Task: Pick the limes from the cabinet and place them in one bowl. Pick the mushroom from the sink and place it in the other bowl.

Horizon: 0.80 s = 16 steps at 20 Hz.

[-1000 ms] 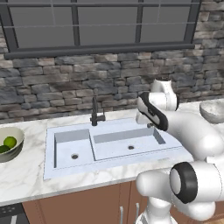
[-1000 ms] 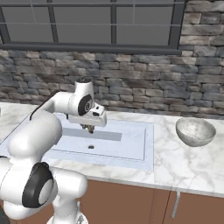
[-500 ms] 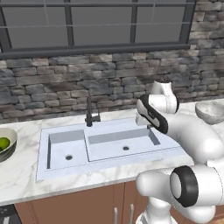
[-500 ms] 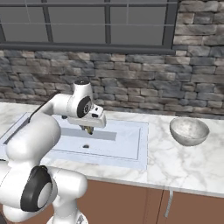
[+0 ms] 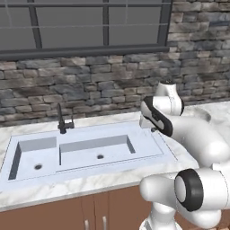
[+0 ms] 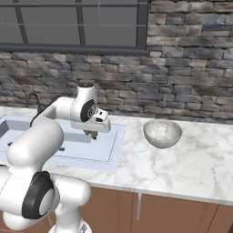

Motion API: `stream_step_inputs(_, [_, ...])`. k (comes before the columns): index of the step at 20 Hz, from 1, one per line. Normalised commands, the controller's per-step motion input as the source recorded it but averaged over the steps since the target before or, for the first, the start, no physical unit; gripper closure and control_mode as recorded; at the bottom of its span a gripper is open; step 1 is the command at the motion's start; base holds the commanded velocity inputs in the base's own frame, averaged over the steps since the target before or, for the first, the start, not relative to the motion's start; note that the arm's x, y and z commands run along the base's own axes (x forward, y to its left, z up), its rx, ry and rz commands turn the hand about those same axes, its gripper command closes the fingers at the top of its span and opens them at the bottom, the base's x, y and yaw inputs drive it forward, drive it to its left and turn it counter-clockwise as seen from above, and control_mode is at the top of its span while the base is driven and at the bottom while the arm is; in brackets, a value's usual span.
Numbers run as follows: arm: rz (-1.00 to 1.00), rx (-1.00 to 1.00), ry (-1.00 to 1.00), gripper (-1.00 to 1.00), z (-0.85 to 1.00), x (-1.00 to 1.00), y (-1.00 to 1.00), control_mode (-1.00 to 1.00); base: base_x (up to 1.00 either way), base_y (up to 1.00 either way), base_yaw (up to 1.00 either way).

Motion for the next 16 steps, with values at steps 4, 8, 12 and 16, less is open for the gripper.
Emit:
stream_step_inputs(4, [0.0,0.0,0.0,1.0,0.0,0.0,0.0,1.0,0.0,-0.61,0.0])
stream_step_inputs(8, [0.0,0.0,0.0,1.0,0.0,0.0,0.0,1.0,0.02,-0.55,0.0])
stream_step_inputs(12, [0.0,0.0,0.0,1.0,0.0,0.08,-0.26,-1.0,0.01,-0.11,0.0])
stream_step_inputs(16, [0.0,-0.01,0.12,1.0,0.33,0.38,-0.2,-1.0,0.0,0.0,0.0])
